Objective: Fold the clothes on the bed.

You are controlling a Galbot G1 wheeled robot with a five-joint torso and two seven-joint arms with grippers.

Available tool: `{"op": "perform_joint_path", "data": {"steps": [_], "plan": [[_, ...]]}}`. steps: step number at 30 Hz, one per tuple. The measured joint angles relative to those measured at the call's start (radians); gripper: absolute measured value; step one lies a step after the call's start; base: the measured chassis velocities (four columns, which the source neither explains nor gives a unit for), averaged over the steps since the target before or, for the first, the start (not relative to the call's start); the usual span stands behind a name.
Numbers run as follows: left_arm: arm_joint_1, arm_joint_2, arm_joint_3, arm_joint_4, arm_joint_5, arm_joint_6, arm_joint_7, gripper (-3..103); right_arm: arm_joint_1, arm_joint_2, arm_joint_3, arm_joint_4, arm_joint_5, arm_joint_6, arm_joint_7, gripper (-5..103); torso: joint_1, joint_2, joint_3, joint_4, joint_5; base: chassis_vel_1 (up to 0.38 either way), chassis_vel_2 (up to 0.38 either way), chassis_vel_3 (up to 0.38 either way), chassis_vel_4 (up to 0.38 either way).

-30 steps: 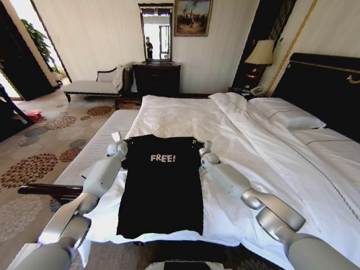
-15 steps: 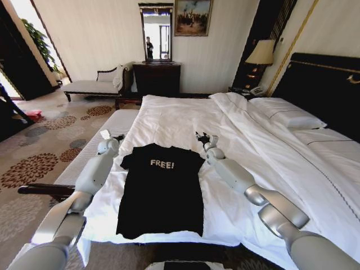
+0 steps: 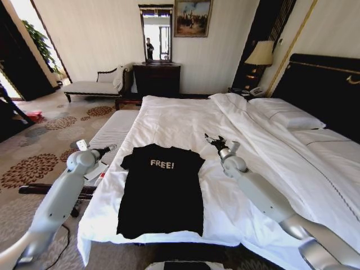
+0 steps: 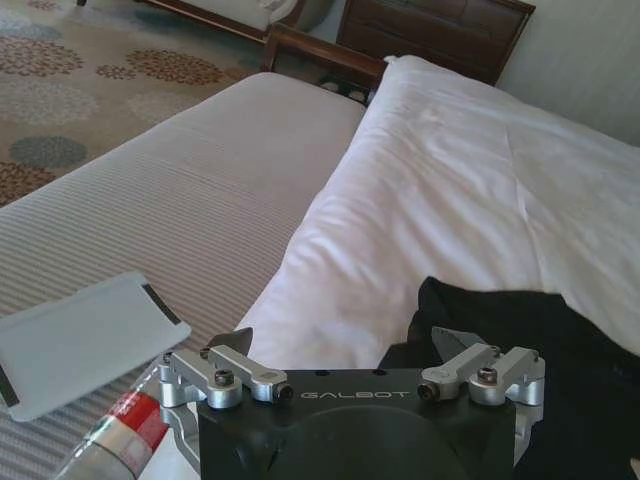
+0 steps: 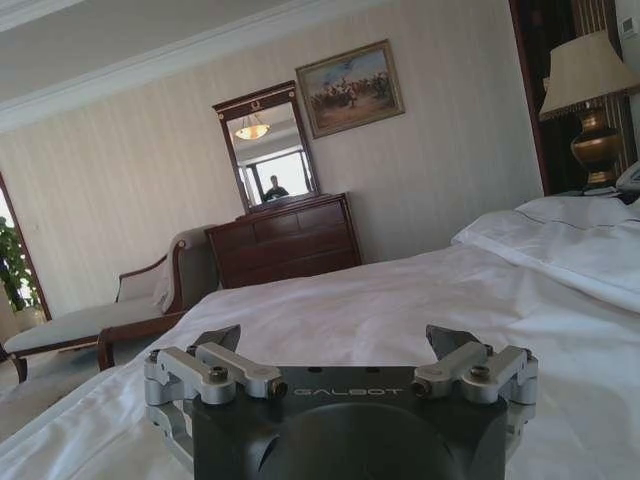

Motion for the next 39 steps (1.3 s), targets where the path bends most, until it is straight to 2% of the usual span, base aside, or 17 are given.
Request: {"op": "perform_joint_path", "data": {"steps": [2,5,12,26,29,30,39], "plan": [[0.033,-0.004,-0.005,-0.029,0.022,-0.003,0.001,100,-0.025,-0.001,0.019,0.022,-0.001,-0.002,0.004,100,0.000,0.000,0.000,0.0000,0.0001,0.000,0.000,0.000,0.000],[0.102,-0.024,0.007,-0.083,0.159,-0.032,0.017,100,-0.112,0.008,0.074,0.081,-0.010,-0.010,0.023,100,0.000,0.000,0.000,-0.0005,0.0002,0.000,0.000,0.000,0.000],[0.125,-0.038,0.052,-0.093,0.302,-0.057,0.032,100,-0.228,0.026,0.141,0.124,-0.030,-0.016,0.030,100,0.000,0.000,0.000,-0.0001,0.0002,0.000,0.000,0.000,0.000],[0.009,-0.047,0.214,-0.016,0.381,-0.057,0.010,100,-0.267,0.042,0.174,0.106,-0.029,-0.022,0.032,100,0.001,0.000,0.000,-0.0001,0.0001,0.000,0.000,0.000,0.000],[0.000,-0.053,0.224,-0.009,0.384,-0.057,0.007,100,-0.266,0.043,0.172,0.103,-0.029,-0.022,0.032,100,0.001,0.000,0.000,-0.0001,0.0001,0.000,0.000,0.000,0.000],[-0.012,-0.058,0.236,-0.001,0.384,-0.057,0.001,103,-0.263,0.044,0.170,0.098,-0.029,-0.022,0.032,100,0.001,0.000,0.000,-0.0001,0.0001,0.000,0.000,0.000,0.000],[-0.049,-0.077,0.287,0.023,0.381,-0.050,-0.019,98,-0.261,0.051,0.165,0.089,-0.028,-0.026,0.038,100,0.001,0.000,0.000,-0.0001,0.0001,0.000,0.000,0.000,0.000]]}}
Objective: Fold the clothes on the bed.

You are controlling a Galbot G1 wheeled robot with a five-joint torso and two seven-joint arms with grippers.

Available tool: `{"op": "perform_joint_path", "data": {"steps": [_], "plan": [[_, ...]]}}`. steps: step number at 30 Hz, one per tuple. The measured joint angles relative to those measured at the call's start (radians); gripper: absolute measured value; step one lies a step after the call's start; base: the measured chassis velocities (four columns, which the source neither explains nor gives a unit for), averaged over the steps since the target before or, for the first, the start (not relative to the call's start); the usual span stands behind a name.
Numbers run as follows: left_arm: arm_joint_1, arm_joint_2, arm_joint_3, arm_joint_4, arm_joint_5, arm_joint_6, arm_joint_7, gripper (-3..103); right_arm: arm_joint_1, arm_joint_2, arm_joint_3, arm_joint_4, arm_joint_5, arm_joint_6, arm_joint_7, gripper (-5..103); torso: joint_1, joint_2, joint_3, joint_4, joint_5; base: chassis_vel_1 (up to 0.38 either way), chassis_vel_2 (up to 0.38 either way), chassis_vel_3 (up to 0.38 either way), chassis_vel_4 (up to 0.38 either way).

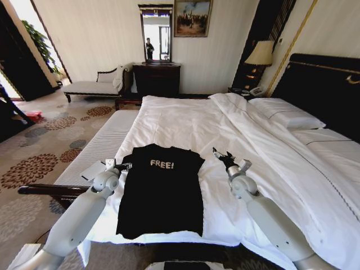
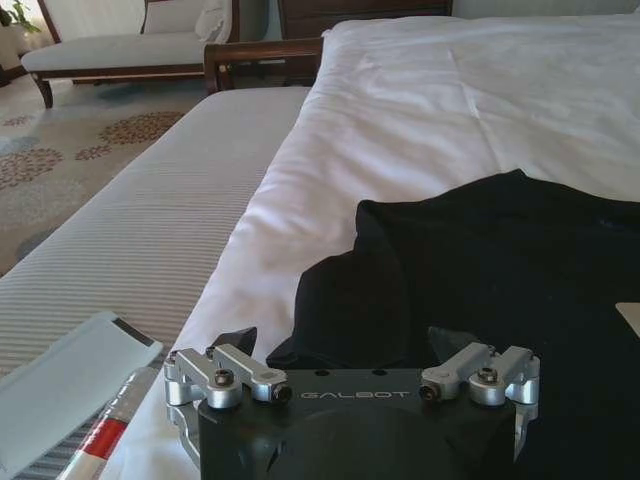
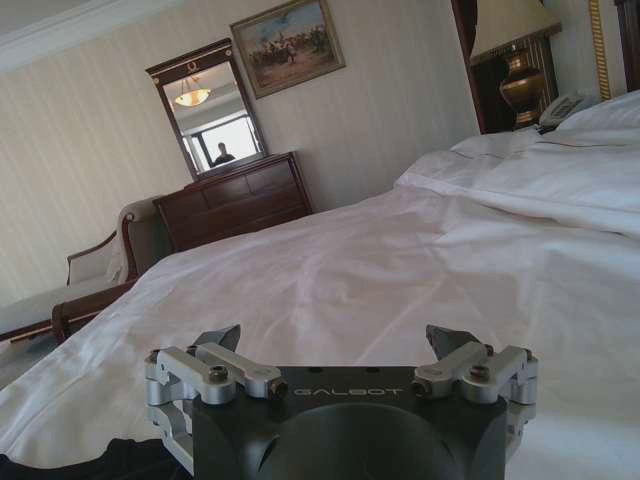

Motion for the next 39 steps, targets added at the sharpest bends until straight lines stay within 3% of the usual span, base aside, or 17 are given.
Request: {"op": "perform_joint_path", "data": {"steps": [7,17,21,22,25,34,39], "plan": [[-0.001,-0.011,0.014,-0.008,0.021,0.006,-0.022,90,0.000,0.002,-0.002,-0.006,0.001,-0.003,0.006,100,0.000,0.000,0.000,0.0000,0.0000,0.000,0.000,0.000,0.000],[-0.015,-0.008,0.007,-0.051,0.083,-0.027,-0.028,88,0.001,0.009,-0.010,-0.011,0.001,-0.011,0.022,100,0.000,0.000,0.000,-0.0002,0.0000,0.000,0.000,0.000,0.000],[-0.022,0.013,0.017,-0.077,0.135,0.028,-0.048,88,0.001,0.010,-0.012,-0.011,0.001,-0.014,0.026,100,0.000,0.000,0.000,0.0001,0.0000,0.000,0.000,0.000,0.000],[-0.025,0.024,0.022,-0.100,0.135,0.086,-0.088,87,-0.001,0.010,-0.012,-0.010,0.001,-0.014,0.027,100,0.000,0.000,0.000,0.0001,0.0000,0.000,0.000,0.000,0.000],[-0.034,0.041,0.028,-0.130,0.099,0.152,-0.142,96,-0.006,0.008,-0.011,-0.009,0.001,-0.015,0.028,100,0.000,0.000,0.000,0.0001,0.0000,0.000,0.000,0.000,0.000],[-0.090,0.076,0.079,-0.097,-0.011,0.160,-0.146,102,-0.012,0.003,-0.005,-0.005,0.002,-0.016,0.030,100,0.000,0.000,0.000,-0.0001,0.0000,0.000,0.000,0.000,0.000],[-0.105,0.094,0.115,-0.068,-0.038,0.160,-0.148,99,-0.014,0.002,-0.001,-0.004,0.002,-0.016,0.031,100,0.000,0.000,0.000,-0.0001,0.0000,0.000,0.000,0.000,0.000]]}}
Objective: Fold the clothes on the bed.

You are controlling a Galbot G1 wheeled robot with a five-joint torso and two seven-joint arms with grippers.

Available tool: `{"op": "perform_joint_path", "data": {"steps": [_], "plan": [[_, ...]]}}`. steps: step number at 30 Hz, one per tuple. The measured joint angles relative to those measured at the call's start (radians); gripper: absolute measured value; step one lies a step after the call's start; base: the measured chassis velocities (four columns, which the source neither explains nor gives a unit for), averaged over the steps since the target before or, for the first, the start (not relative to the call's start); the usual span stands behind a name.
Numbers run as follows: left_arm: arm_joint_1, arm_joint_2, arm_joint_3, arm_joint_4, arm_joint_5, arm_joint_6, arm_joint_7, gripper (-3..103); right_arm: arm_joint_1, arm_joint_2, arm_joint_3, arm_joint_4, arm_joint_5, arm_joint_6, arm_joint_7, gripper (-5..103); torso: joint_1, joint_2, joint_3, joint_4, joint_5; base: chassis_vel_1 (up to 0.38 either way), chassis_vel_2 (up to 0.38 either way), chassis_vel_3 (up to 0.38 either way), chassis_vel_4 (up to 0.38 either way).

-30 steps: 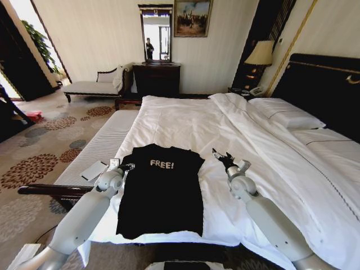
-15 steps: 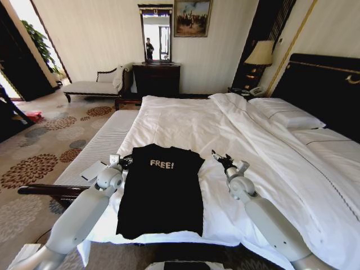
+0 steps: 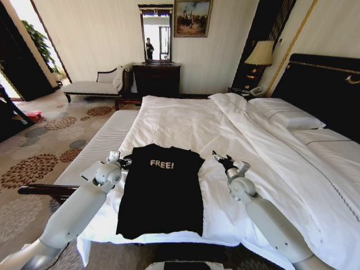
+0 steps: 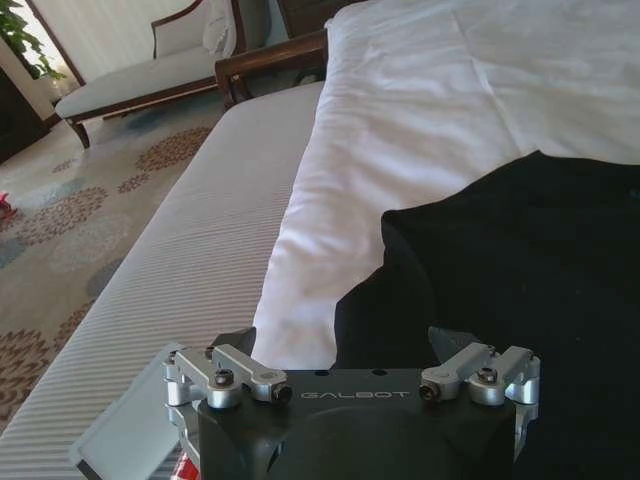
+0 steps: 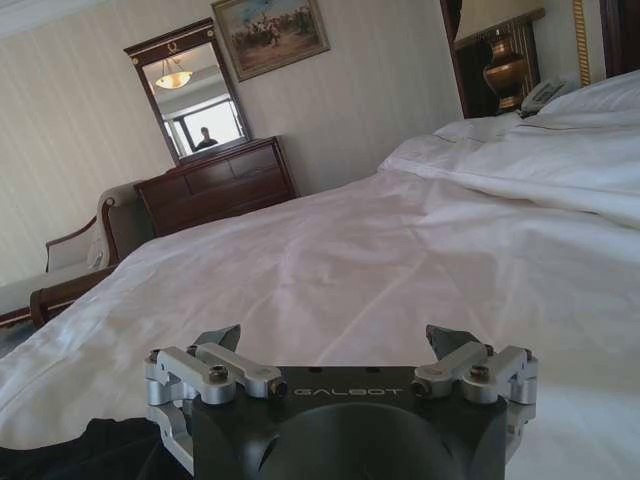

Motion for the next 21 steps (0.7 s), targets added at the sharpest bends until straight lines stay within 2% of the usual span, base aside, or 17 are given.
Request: {"op": "perform_joint_path", "data": {"steps": [7,14,15,17,20,21], "plan": [[-0.018,0.000,0.027,0.034,-0.019,-0.001,0.000,99,-0.001,-0.002,0.005,-0.004,0.000,0.000,0.000,100,0.000,0.000,0.000,0.0001,0.0000,0.000,0.000,0.000,0.000],[-0.026,-0.015,0.038,0.047,-0.026,-0.003,-0.009,90,-0.001,-0.002,0.006,-0.006,0.000,0.000,-0.001,100,0.000,0.000,0.000,0.0001,0.0000,0.000,0.000,0.000,0.000],[-0.026,-0.019,0.039,0.050,-0.025,-0.003,-0.014,80,-0.002,-0.002,0.007,-0.008,0.000,0.000,-0.001,100,0.000,0.000,0.000,0.0001,0.0000,0.000,0.000,0.000,0.000],[-0.024,-0.023,0.040,0.050,-0.025,-0.003,-0.017,80,-0.002,-0.002,0.007,-0.009,0.000,0.000,-0.001,100,0.000,0.000,0.000,0.0001,0.0000,0.000,0.000,0.000,0.000],[-0.015,-0.029,0.041,0.051,-0.024,-0.004,-0.026,64,-0.002,-0.002,0.007,-0.009,0.000,0.000,-0.001,100,0.000,0.000,0.000,0.0000,0.0001,0.000,0.000,0.000,0.000],[-0.015,-0.029,0.041,0.051,-0.024,-0.004,-0.026,64,-0.002,-0.002,0.007,-0.009,0.000,0.000,-0.001,100,0.000,0.000,0.000,0.0000,0.0001,0.000,0.000,0.000,0.000]]}}
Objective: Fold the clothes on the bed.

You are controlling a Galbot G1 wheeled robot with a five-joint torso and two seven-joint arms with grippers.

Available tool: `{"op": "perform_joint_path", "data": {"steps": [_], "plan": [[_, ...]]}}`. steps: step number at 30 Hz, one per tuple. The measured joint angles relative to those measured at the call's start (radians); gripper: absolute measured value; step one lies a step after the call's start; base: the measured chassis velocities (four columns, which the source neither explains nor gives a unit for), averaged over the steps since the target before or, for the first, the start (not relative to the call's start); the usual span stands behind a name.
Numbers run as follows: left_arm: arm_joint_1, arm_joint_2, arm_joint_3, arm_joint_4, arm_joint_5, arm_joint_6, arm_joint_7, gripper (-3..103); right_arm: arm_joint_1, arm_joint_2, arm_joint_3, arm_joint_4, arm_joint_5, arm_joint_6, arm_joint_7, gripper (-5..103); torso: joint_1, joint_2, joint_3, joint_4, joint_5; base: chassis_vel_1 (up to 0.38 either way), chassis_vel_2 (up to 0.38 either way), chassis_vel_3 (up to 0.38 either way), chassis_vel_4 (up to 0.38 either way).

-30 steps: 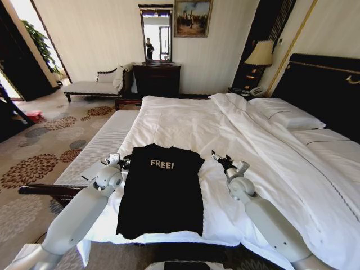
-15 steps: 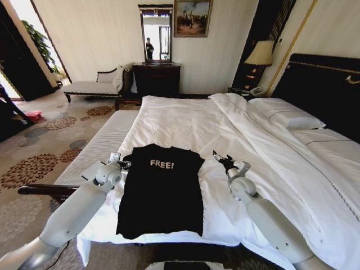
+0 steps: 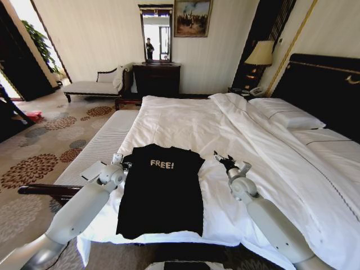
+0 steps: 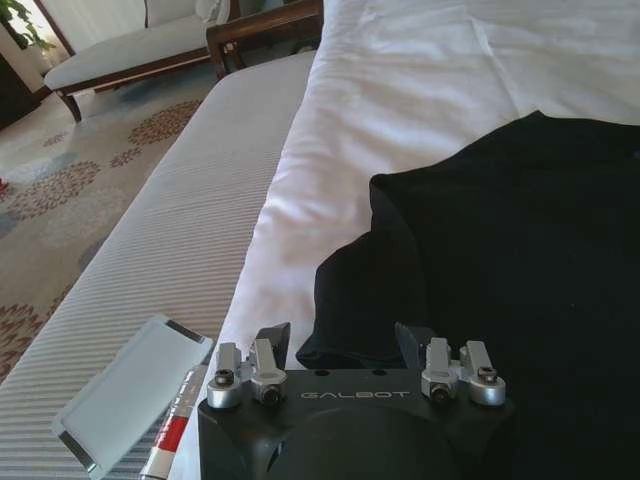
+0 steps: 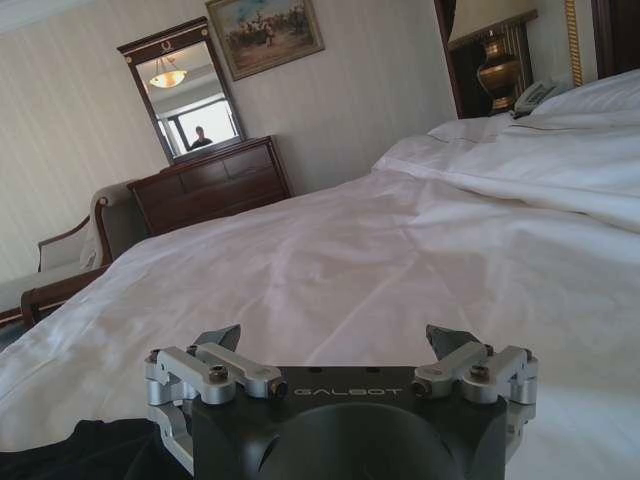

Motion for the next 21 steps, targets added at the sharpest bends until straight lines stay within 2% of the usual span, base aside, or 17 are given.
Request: {"op": "perform_joint_path", "data": {"steps": [4,6,8,9,12,13,15,21], "plan": [[0.011,-0.002,0.000,-0.003,0.000,0.000,-0.001,42,-0.001,0.001,0.000,-0.001,0.000,0.000,-0.001,100,0.000,0.000,0.000,0.0001,-0.0001,0.000,0.000,0.000,0.000],[0.012,-0.003,0.000,-0.003,0.000,0.000,-0.001,42,-0.002,0.001,0.001,-0.001,-0.001,0.000,-0.001,100,0.000,0.000,0.000,0.0002,0.0000,0.000,0.000,0.000,0.000],[0.014,-0.005,-0.001,-0.003,0.001,-0.001,-0.001,31,-0.004,0.001,0.002,-0.001,-0.001,0.000,-0.001,100,0.000,0.000,0.000,0.0001,0.0000,0.000,0.000,0.000,0.000],[0.014,-0.005,-0.001,-0.003,0.001,-0.001,-0.001,31,-0.004,0.001,0.002,-0.001,-0.001,0.000,-0.001,100,0.000,0.000,0.000,0.0001,0.0000,0.000,0.000,0.000,0.000],[0.014,-0.010,-0.002,0.001,0.003,-0.001,-0.001,15,-0.007,0.000,0.005,0.000,-0.002,0.000,-0.001,100,0.000,0.000,0.000,0.0001,0.0000,0.000,0.000,0.000,0.000],[0.014,-0.010,-0.002,0.001,0.003,-0.001,-0.001,15,-0.007,0.000,0.005,0.000,-0.002,0.000,-0.001,100,0.000,0.000,0.000,0.0001,0.0000,0.000,0.000,0.000,0.000],[0.013,-0.015,-0.003,0.002,0.004,-0.001,-0.002,4,-0.008,-0.001,0.005,0.001,-0.002,0.000,-0.001,100,0.000,0.000,0.000,0.0001,0.0000,0.000,0.000,0.000,0.000],[0.011,-0.019,-0.006,0.000,0.005,-0.001,-0.004,0,-0.012,-0.004,0.011,0.005,-0.002,0.000,-0.001,100,0.000,0.000,0.000,0.0000,0.0000,0.000,0.000,0.000,0.000]]}}
